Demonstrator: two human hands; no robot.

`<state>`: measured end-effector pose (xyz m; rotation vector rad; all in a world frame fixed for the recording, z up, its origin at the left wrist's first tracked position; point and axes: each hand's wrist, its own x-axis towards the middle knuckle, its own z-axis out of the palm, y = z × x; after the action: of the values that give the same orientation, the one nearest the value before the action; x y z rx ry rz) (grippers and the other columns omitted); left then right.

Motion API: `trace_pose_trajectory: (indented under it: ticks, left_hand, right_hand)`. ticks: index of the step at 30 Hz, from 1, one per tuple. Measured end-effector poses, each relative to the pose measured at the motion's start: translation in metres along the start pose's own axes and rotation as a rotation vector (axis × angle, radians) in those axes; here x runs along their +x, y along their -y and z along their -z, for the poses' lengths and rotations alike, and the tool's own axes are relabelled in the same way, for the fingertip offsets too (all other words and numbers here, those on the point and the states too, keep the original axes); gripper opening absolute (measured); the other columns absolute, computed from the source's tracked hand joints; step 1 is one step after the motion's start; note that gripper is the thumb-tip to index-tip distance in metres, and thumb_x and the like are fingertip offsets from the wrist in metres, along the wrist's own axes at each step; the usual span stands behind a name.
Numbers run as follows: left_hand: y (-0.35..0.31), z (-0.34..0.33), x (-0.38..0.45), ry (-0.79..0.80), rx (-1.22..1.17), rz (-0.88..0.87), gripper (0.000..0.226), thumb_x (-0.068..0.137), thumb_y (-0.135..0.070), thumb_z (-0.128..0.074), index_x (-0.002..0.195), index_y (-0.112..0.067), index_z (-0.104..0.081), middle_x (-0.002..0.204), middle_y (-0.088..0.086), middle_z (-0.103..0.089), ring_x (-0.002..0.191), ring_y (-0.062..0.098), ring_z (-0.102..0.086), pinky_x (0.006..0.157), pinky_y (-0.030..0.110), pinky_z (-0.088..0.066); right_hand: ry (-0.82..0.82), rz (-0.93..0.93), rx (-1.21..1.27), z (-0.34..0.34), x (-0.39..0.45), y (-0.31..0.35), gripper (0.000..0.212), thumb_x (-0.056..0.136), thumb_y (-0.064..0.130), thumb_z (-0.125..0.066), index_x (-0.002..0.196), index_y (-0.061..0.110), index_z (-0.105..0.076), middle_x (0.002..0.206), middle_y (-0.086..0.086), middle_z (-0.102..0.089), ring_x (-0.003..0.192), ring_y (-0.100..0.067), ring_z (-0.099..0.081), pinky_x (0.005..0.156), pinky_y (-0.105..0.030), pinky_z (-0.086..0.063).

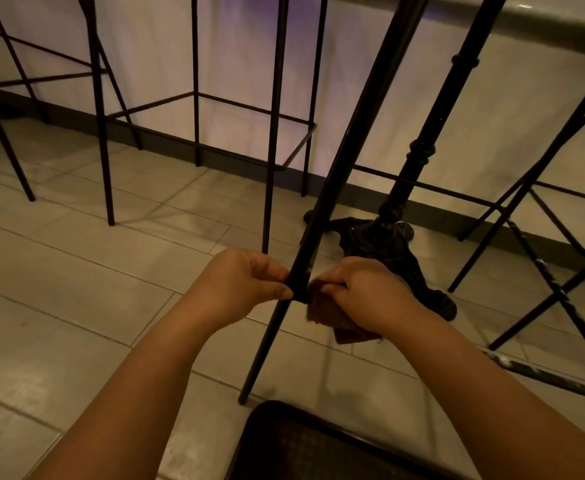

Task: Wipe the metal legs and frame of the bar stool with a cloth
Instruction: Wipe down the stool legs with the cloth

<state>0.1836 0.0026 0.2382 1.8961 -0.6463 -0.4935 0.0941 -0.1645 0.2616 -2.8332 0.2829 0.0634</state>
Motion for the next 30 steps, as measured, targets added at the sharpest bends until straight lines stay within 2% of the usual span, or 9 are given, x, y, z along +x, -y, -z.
trace_pose_trajectory:
  ticks: [2, 7, 12, 14, 16, 21, 23, 26, 30]
  left_hand:
    - [0.0, 0.0, -0.001, -0.003, -0.012, 0.004, 0.015, 0.074, -0.015, -0.078, 0.074, -0.03, -0.075, 0.08, -0.015, -0.075, 0.081, -0.001, -0.069, 0.09, 0.035, -0.053]
    - [0.004, 0.001, 0.001, -0.007, -0.028, 0.003, 0.014, 0.074, -0.017, -0.078, 0.072, -0.03, -0.076, 0.08, -0.014, -0.075, 0.082, 0.001, -0.069, 0.091, 0.036, -0.052]
    - [0.007, 0.001, 0.004, 0.01, -0.082, 0.001, 0.016, 0.072, -0.012, -0.079, 0.072, -0.027, -0.076, 0.08, -0.008, -0.076, 0.082, 0.005, -0.071, 0.09, 0.036, -0.053]
    - [0.008, 0.002, 0.005, 0.018, -0.082, -0.005, 0.016, 0.072, -0.012, -0.079, 0.073, -0.027, -0.076, 0.079, -0.008, -0.076, 0.08, 0.004, -0.071, 0.087, 0.033, -0.053]
    - [0.007, 0.003, 0.005, 0.033, -0.079, -0.007, 0.015, 0.073, -0.013, -0.078, 0.072, -0.028, -0.076, 0.079, -0.009, -0.076, 0.079, 0.002, -0.07, 0.082, 0.028, -0.053]
    - [0.007, 0.012, 0.004, 0.12, -0.068, 0.018, 0.018, 0.085, -0.014, -0.067, 0.085, -0.029, -0.078, 0.089, -0.013, -0.075, 0.089, -0.003, -0.067, 0.081, 0.019, -0.046]
    - [0.008, 0.014, 0.005, 0.124, -0.104, 0.063, 0.02, 0.089, -0.015, -0.061, 0.09, -0.028, -0.077, 0.092, -0.012, -0.075, 0.096, 0.002, -0.066, 0.085, 0.021, -0.043]
    - [0.01, 0.012, 0.011, 0.069, -0.103, 0.131, 0.02, 0.091, -0.018, -0.058, 0.096, -0.027, -0.074, 0.089, -0.012, -0.075, 0.096, 0.005, -0.064, 0.076, 0.018, -0.039]
    - [0.008, 0.006, 0.023, 0.042, -0.094, 0.167, 0.017, 0.091, -0.033, -0.057, 0.095, -0.028, -0.073, 0.084, -0.014, -0.075, 0.094, 0.006, -0.064, 0.086, 0.03, -0.036]
  right_hand:
    - [-0.011, -0.001, 0.048, 0.003, 0.002, -0.003, 0.025, 0.096, 0.03, -0.051, 0.113, 0.043, -0.065, 0.097, 0.013, -0.06, 0.091, -0.008, -0.056, 0.074, -0.021, -0.045]
    - [-0.33, -0.03, 0.356, 0.017, 0.003, -0.009, 0.013, 0.084, 0.037, -0.067, 0.085, 0.047, -0.059, 0.086, 0.025, -0.055, 0.079, 0.005, -0.052, 0.062, -0.01, -0.035]
    - [-0.107, 0.113, 0.151, 0.01, 0.017, 0.005, 0.01, 0.086, 0.041, -0.065, 0.095, 0.042, -0.068, 0.091, 0.023, -0.049, 0.09, -0.001, -0.048, 0.068, -0.012, -0.035]
    - [-0.067, 0.064, 0.096, 0.011, 0.025, 0.004, 0.008, 0.086, 0.041, -0.065, 0.08, 0.045, -0.064, 0.088, 0.022, -0.047, 0.085, -0.002, -0.045, 0.066, -0.014, -0.033]
    - [-0.097, -0.028, 0.12, 0.009, 0.032, 0.001, 0.025, 0.086, 0.038, -0.066, 0.065, 0.046, -0.055, 0.079, 0.023, -0.046, 0.075, 0.001, -0.043, 0.062, -0.012, -0.028]
    - [-0.214, -0.148, 0.442, 0.004, 0.044, -0.011, 0.008, 0.087, 0.027, -0.067, 0.084, 0.034, -0.07, 0.08, 0.023, -0.056, 0.078, 0.002, -0.049, 0.063, -0.009, -0.03]
    - [-0.173, -0.128, 0.415, 0.003, 0.04, -0.013, 0.007, 0.088, 0.03, -0.065, 0.09, 0.036, -0.07, 0.082, 0.024, -0.055, 0.08, 0.001, -0.05, 0.064, -0.01, -0.032]
    - [-0.085, 0.007, 0.255, 0.002, 0.027, -0.014, 0.009, 0.089, 0.042, -0.06, 0.096, 0.044, -0.067, 0.082, 0.027, -0.053, 0.08, 0.003, -0.05, 0.062, -0.012, -0.032]
    - [-0.073, 0.053, 0.222, 0.003, 0.029, -0.013, 0.009, 0.089, 0.042, -0.061, 0.095, 0.045, -0.066, 0.079, 0.027, -0.05, 0.077, 0.003, -0.047, 0.062, -0.012, -0.031]
